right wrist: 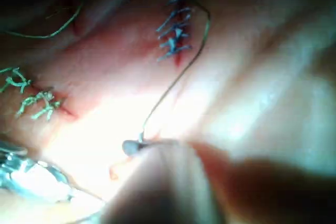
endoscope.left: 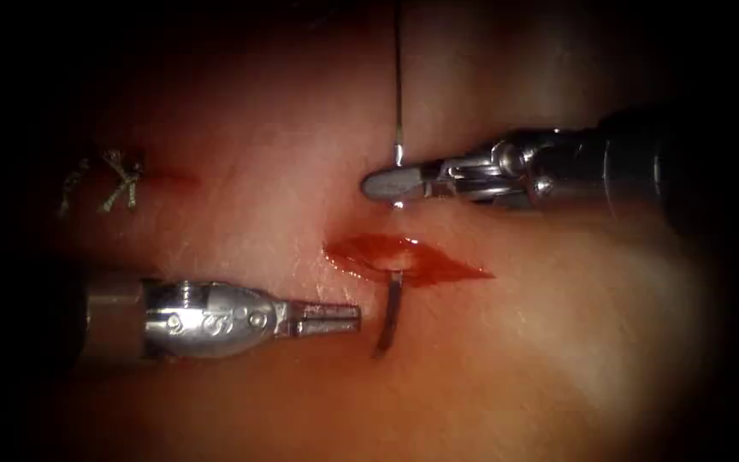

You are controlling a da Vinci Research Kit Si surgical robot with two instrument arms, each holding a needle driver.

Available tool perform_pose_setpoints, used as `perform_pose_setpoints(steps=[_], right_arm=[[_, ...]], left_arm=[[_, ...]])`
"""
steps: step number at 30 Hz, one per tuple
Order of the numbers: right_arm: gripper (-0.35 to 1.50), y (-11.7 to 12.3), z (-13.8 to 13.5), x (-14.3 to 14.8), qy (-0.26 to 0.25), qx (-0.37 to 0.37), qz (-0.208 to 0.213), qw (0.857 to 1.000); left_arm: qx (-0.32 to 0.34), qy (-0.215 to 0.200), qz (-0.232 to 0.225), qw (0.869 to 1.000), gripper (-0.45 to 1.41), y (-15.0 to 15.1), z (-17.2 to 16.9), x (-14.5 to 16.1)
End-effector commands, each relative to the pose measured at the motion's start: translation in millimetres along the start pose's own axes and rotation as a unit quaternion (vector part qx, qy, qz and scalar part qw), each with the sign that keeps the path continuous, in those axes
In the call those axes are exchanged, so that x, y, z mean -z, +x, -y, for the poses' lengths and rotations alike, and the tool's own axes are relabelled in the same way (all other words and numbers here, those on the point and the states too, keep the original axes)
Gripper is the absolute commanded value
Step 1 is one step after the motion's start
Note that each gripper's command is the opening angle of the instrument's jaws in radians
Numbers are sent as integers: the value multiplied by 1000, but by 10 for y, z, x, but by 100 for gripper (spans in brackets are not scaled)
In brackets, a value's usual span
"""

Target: Wound Closure

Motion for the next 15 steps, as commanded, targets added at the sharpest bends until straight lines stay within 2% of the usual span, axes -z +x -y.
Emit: perform_pose_setpoints(steps=[1,2,3,4,5,7,8,9,10,11,15], right_arm=[[-35,5,-2,-4,5,0,-24,1000],[0,7,-3,-3,5,2,-43,999],[59,11,-4,-1,-4,38,-67,997],[88,14,-6,0,-18,76,-88,993],[108,22,-12,4,-60,203,-121,970],[103,26,-17,10,-80,284,-127,947],[103,26,-17,10,-80,284,-127,947],[103,27,-21,15,-83,328,-118,934],[103,29,-26,23,-90,359,-116,922],[111,34,-30,33,-92,358,-117,922],[116,42,-34,51,-96,353,-121,923]], left_arm=[[0,0,-1,1000,-45,-3,1,-8],[0,0,-1,1000,-43,-3,0,-8],[-3,0,-1,1000,-40,-2,0,-8],[-3,-1,-1,1000,-35,-2,0,-8],[-7,-2,-3,1000,-20,1,0,-7],[-21,-3,-12,1000,-6,5,1,-7],[-21,-3,-12,1000,-6,5,1,-7],[-31,-4,-17,999,0,8,1,-8],[-39,-11,-27,999,16,13,0,-10],[-54,-19,-34,998,32,17,-3,-14],[-95,-28,-44,994,47,24,-7,-23]])
